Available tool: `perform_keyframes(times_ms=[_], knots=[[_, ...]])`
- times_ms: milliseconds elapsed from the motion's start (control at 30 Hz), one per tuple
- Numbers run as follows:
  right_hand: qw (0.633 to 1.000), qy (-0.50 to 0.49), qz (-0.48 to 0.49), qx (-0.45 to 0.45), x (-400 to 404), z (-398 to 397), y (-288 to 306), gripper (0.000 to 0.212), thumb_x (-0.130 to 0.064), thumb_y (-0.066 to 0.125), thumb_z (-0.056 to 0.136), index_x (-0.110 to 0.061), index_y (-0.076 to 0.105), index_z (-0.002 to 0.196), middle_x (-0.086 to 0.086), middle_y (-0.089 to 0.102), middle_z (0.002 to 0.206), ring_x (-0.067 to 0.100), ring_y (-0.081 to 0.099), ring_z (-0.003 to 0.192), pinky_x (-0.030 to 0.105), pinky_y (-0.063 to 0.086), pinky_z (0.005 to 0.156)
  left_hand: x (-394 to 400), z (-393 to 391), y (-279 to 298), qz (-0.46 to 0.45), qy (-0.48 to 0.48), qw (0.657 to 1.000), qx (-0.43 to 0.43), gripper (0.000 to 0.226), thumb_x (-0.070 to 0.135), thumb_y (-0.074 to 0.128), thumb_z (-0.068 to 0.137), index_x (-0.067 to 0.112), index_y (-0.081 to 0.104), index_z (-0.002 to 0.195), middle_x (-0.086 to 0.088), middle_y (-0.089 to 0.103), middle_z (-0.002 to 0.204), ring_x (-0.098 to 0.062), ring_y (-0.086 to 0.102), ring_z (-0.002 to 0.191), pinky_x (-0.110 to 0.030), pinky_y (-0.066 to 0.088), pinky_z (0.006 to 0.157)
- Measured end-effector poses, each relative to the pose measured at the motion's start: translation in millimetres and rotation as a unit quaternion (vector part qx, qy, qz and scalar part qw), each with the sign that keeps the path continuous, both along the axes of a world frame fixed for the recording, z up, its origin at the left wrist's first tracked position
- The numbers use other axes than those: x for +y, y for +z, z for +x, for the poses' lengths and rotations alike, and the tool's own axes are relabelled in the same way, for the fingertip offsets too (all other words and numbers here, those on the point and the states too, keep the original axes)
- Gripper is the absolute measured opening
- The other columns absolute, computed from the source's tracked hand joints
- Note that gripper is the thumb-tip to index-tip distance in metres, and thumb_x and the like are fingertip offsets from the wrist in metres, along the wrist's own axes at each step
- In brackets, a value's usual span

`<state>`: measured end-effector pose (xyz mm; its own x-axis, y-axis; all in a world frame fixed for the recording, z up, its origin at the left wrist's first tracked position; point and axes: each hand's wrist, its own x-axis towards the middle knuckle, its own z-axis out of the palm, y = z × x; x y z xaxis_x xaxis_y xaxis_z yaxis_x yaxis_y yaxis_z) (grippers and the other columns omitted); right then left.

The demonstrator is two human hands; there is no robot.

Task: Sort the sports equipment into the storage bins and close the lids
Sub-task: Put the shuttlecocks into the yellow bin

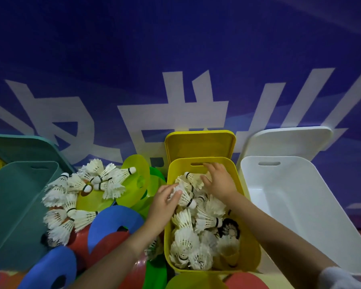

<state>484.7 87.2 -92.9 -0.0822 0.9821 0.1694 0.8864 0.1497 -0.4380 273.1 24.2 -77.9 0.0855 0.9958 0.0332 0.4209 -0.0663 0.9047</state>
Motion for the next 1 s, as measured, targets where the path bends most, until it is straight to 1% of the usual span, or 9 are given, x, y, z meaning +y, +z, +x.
perform_keyframes(times_ms=[133, 267, 367, 533, 633, 700, 833, 933, 1000], knots=[[0.991, -0.066, 0.115, -0.025, -37, 39, 16, 0.041, -0.030, 0.060, 0.087, -0.014, 0.059, 0.124, 0.009, 0.060, 0.118, 0.030, 0.052, 0.111, 0.041, 0.045, 0.091, 5, 15, 16, -0.005, -0.023, 1.000, -0.011, 0.034, 0.029, 0.049, 0.097, 0.031, 0.050, 0.131, 0.010, 0.047, 0.121, -0.003, 0.044, 0.114, -0.014, 0.035, 0.086], [0.981, -0.182, 0.052, 0.038, -70, 65, 7, 0.045, -0.024, 0.053, 0.092, -0.009, 0.049, 0.134, 0.015, 0.053, 0.127, 0.034, 0.048, 0.117, 0.043, 0.041, 0.096, 16, 44, 19, -0.018, -0.079, 0.997, 0.012, 0.037, 0.033, 0.043, 0.100, 0.036, 0.043, 0.136, 0.006, 0.042, 0.136, -0.007, 0.042, 0.121, -0.027, 0.036, 0.100], [0.972, -0.192, -0.041, 0.133, -87, 67, -1, 0.044, -0.026, 0.041, 0.100, -0.016, 0.038, 0.143, 0.010, 0.047, 0.138, 0.026, 0.050, 0.122, 0.036, 0.041, 0.097, 25, 63, 4, -0.014, -0.134, 0.987, 0.088, 0.044, 0.034, 0.043, 0.100, 0.031, 0.037, 0.143, 0.002, 0.039, 0.145, -0.015, 0.040, 0.131, -0.028, 0.035, 0.103], [0.963, -0.189, -0.028, 0.193, -97, 63, -7, 0.040, -0.028, 0.038, 0.101, -0.021, 0.044, 0.140, 0.003, 0.051, 0.137, 0.018, 0.049, 0.123, 0.030, 0.038, 0.099, 48, 68, -21, 0.069, -0.139, 0.945, 0.286, 0.051, 0.052, 0.036, 0.093, 0.031, 0.046, 0.138, 0.001, 0.053, 0.136, -0.020, 0.039, 0.131, -0.037, 0.026, 0.110], [0.953, -0.203, -0.025, 0.222, -98, 60, -10, 0.038, -0.031, 0.040, 0.100, -0.024, 0.046, 0.138, -0.001, 0.054, 0.133, 0.012, 0.053, 0.115, 0.025, 0.041, 0.093, 58, 63, -30, 0.085, -0.110, 0.937, 0.321, 0.045, 0.050, 0.041, 0.094, 0.029, 0.052, 0.132, 0.003, 0.057, 0.131, -0.019, 0.042, 0.129, -0.040, 0.022, 0.110], [0.948, -0.210, -0.025, 0.238, -97, 59, -13, 0.038, -0.031, 0.041, 0.100, -0.025, 0.046, 0.137, -0.002, 0.055, 0.132, 0.010, 0.054, 0.111, 0.023, 0.041, 0.090, 59, 61, -34, 0.102, -0.090, 0.933, 0.333, 0.044, 0.045, 0.048, 0.094, 0.029, 0.049, 0.135, 0.002, 0.055, 0.128, -0.019, 0.042, 0.126, -0.037, 0.030, 0.104], [0.943, -0.221, -0.025, 0.248, -97, 55, -14, 0.037, -0.033, 0.040, 0.100, -0.026, 0.047, 0.136, -0.003, 0.055, 0.130, 0.006, 0.053, 0.107, 0.020, 0.039, 0.087, 60, 67, -35, 0.107, -0.071, 0.923, 0.364, 0.051, 0.044, 0.048, 0.095, 0.031, 0.038, 0.143, -0.002, 0.045, 0.132, -0.020, 0.037, 0.125, -0.034, 0.036, 0.097], [0.945, -0.221, -0.024, 0.241, -98, 53, -12, 0.037, -0.033, 0.039, 0.100, -0.026, 0.047, 0.136, -0.002, 0.055, 0.130, 0.009, 0.054, 0.111, 0.021, 0.041, 0.089, 60, 72, -36, 0.069, -0.132, 0.887, 0.437, 0.048, 0.047, 0.032, 0.099, 0.038, 0.028, 0.146, -0.005, 0.022, 0.154, -0.026, 0.014, 0.143, -0.045, 0.018, 0.114], [0.949, -0.217, -0.028, 0.226, -98, 53, -11, 0.038, -0.034, 0.038, 0.101, -0.026, 0.046, 0.137, -0.001, 0.056, 0.130, 0.011, 0.054, 0.112, 0.023, 0.042, 0.089, 57, 74, -34, 0.050, -0.182, 0.883, 0.429, 0.046, 0.045, 0.026, 0.101, 0.040, 0.025, 0.146, -0.002, 0.009, 0.159, -0.024, 0.003, 0.146, -0.047, 0.005, 0.116]])
